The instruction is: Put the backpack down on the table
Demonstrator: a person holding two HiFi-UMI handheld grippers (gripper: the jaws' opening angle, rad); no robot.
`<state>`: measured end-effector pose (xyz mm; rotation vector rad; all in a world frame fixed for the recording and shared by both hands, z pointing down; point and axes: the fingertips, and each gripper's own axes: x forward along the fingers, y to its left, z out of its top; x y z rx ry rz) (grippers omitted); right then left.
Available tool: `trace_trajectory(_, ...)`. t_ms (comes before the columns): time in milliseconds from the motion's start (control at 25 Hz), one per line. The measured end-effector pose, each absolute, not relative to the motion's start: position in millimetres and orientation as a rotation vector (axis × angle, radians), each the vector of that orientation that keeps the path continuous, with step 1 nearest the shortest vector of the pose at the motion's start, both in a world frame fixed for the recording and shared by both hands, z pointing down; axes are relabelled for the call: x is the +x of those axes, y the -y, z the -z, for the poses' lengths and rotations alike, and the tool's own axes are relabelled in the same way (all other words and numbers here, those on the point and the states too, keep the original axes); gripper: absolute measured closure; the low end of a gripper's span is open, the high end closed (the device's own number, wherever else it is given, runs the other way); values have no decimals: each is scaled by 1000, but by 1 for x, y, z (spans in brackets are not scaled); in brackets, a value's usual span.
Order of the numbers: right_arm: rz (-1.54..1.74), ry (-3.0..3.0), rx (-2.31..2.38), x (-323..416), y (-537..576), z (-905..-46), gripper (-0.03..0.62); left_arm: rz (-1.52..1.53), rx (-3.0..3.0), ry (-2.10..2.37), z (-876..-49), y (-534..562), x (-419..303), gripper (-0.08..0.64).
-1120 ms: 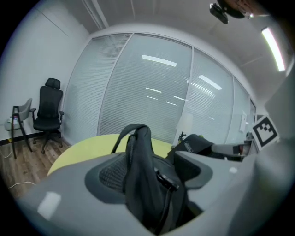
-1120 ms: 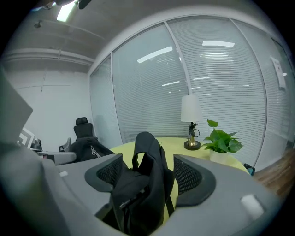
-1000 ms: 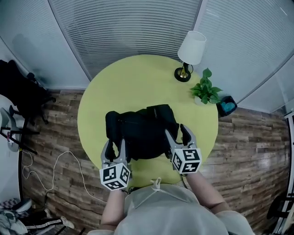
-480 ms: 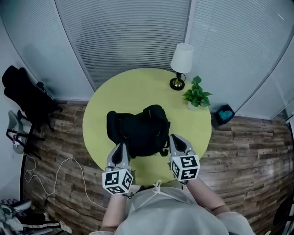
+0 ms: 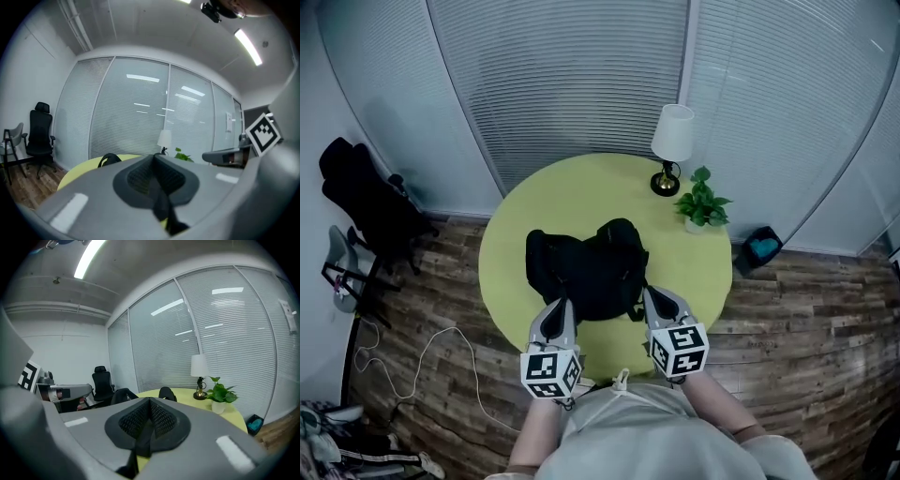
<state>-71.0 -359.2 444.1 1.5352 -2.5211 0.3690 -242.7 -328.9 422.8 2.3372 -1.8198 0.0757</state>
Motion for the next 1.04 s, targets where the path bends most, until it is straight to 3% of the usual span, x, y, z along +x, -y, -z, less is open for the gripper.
trace_trajectory(1040,-356,2518,1445,-93,361,-452,594,-148,2358,1711,-441,339,-236,553)
